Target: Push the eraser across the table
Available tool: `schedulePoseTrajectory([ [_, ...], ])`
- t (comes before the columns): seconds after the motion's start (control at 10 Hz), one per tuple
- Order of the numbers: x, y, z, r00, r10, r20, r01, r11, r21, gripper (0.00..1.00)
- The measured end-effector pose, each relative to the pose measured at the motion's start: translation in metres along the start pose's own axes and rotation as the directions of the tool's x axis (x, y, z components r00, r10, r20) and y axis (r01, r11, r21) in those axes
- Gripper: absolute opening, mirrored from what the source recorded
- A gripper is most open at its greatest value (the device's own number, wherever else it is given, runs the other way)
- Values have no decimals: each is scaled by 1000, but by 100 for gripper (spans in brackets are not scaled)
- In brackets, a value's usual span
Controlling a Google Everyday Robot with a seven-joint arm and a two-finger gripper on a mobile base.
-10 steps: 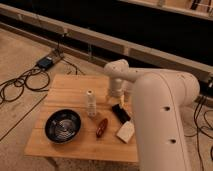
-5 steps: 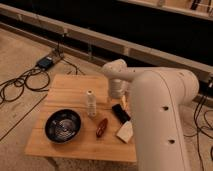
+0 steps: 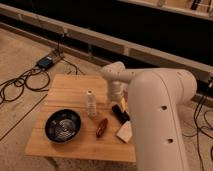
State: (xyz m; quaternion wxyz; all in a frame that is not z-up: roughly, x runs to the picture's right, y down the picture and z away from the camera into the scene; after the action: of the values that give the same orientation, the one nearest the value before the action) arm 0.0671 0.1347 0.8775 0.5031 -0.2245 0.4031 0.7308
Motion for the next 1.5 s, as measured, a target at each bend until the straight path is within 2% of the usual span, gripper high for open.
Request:
schedulePoseTrajectory([
  [0.3,0,-8,8,1000,15,-9,-15,1000,19,65],
  [0.7,-9,-31,12,999,54,2,-54,996,67,65],
  [1.5,-24,-60,14,994,104,20,-105,987,118,65],
])
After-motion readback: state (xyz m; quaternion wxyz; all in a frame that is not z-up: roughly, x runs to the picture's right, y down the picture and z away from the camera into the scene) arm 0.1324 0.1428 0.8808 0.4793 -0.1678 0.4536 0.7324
